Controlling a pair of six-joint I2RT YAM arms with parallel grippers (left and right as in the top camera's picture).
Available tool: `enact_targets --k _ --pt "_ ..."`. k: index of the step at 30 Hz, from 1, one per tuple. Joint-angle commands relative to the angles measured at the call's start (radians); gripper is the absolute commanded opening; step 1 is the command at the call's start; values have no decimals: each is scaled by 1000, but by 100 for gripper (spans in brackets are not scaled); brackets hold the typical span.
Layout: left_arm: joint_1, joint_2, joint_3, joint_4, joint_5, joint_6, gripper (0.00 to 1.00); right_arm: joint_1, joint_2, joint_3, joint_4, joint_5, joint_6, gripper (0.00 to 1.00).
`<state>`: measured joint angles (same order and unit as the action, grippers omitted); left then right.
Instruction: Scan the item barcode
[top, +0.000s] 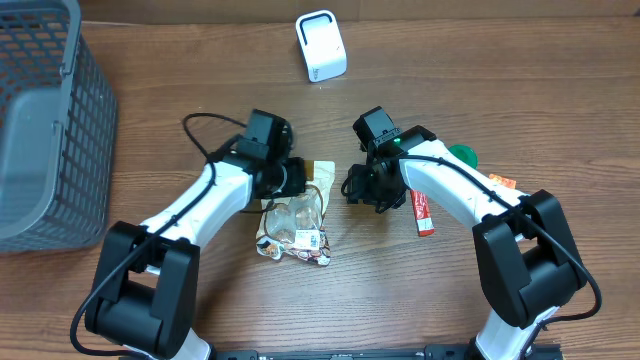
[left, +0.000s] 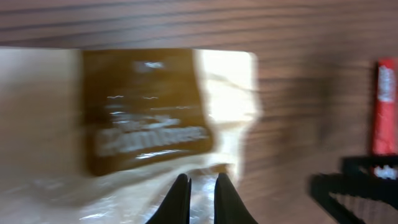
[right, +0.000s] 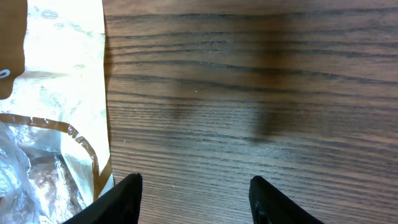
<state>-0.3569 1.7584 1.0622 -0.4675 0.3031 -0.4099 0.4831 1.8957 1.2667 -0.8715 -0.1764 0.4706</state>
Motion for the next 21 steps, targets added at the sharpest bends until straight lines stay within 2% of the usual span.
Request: enact_targets --k 1,6,10,12,13,17,19,21 --pt "-3 -2 44 -31 78 87 6 -8 -4 -3 2 0 -7 57" --pt "22 -19 215 -311 -50 52 4 -8 -4 -3 2 0 -7 60" --pt "19 -19 262 -514 10 43 5 -8 -4 -3 4 0 -6 61" --pt "11 -16 255 -581 -8 44 5 -8 -4 -3 7 0 -6 61" --pt "6 -15 245 -605 -34 43 8 -8 -4 -3 10 0 -6 61" --pt "3 -15 192 -630 -230 -24 32 -8 -4 -3 13 0 -6 61" --pt "5 -15 166 -601 -346 -78 35 -8 -4 -3 13 0 -6 61" --pt "10 -14 141 -550 -443 -89 30 -8 -4 -3 13 0 -6 61"
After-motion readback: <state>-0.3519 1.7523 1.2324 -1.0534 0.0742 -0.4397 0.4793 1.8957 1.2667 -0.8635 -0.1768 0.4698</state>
